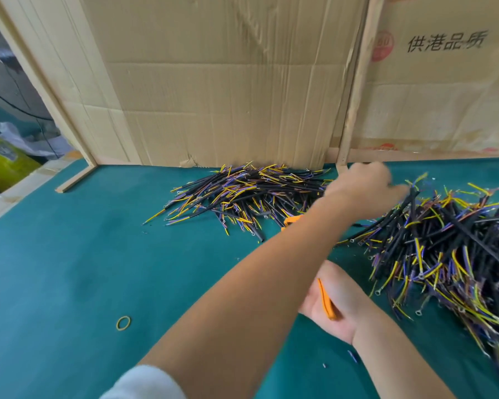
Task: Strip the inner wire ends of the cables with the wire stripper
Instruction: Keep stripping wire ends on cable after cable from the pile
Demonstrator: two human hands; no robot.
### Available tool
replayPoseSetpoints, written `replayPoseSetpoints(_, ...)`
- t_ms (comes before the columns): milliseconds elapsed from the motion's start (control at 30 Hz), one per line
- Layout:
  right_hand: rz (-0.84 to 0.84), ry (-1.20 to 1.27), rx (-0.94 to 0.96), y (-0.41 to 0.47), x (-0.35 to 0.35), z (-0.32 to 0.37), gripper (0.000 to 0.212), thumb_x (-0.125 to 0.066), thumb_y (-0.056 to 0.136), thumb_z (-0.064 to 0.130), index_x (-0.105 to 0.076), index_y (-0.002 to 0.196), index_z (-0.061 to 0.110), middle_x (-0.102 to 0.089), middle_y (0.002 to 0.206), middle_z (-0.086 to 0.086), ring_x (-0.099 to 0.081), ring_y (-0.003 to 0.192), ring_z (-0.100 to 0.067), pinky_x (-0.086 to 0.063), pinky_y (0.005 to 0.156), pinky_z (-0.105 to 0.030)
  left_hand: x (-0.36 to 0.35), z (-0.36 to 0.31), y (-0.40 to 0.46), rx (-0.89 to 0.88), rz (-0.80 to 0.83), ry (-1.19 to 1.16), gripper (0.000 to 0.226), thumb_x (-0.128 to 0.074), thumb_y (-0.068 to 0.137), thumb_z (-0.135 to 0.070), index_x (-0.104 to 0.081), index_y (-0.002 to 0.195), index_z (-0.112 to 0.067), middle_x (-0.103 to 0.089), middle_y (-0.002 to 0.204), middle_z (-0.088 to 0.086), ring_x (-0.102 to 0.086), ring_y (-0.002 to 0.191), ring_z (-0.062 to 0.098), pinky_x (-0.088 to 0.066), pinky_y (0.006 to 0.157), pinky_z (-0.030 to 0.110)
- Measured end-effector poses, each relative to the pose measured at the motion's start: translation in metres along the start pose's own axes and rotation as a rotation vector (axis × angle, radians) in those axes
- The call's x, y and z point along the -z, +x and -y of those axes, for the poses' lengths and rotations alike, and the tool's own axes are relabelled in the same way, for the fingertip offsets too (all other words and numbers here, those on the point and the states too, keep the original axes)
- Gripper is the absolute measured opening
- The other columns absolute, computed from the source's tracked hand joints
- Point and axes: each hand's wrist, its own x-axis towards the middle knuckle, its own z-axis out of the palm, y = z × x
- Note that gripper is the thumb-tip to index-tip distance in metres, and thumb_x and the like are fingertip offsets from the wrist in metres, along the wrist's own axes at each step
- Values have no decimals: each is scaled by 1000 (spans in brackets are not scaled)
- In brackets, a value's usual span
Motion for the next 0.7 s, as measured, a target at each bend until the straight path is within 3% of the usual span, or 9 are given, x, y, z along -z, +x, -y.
replayPoseSetpoints(100,-81,57,-19,3,-1,2,45,-73,70,0,-59,113,-3,-64,92,-27,-66,78,-40,-59,72,-49,8,62,-27,124,-85,128,20,-55,89,-27,-67,94,-12,-56,89,12,-63,95,41,-48,72,38)
replayPoseSetpoints(267,-134,168,-24,5,1,6,48,-73,65,8,-60,110,-2,-68,87,-25,-69,75,-40,-61,72,-52,9,164,-91,429,-201,305,24,-52,89,-15,-67,107,-13,-59,116,11,-50,116,36,-47,76,43)
replayPoseSetpoints(433,-90,176,-27,3,-1,6,47,-73,68,5,-57,113,-1,-64,88,-25,-65,76,-40,-60,74,-53,-13,194,-119,292,-313,244,30,-53,95,-9,-73,115,-18,-57,115,6,-50,114,30,-54,77,46)
replayPoseSetpoints(567,-91,178,-31,3,1,7,51,-74,65,6,-58,112,-1,-64,89,-25,-65,77,-40,-60,74,-52,-14,192,-125,274,-379,218,19,-55,99,-14,-72,106,-13,-56,110,6,-56,101,33,-51,73,45)
replayPoseSetpoints(633,-83,187,-35,4,1,7,52,-77,62,3,-59,111,-1,-64,89,-25,-66,77,-41,-60,74,-52,-10,188,-132,267,-466,124,15,-58,98,-13,-72,102,-12,-59,108,6,-59,91,36,-51,74,45)
replayPoseSetpoints(700,-79,194,-37,5,1,6,54,-79,61,5,-59,111,-1,-64,89,-26,-66,76,-41,-60,74,-52,-9,179,-142,230,-600,-3,10,-63,95,-10,-72,98,-12,-63,102,2,-61,83,29,-52,75,42)
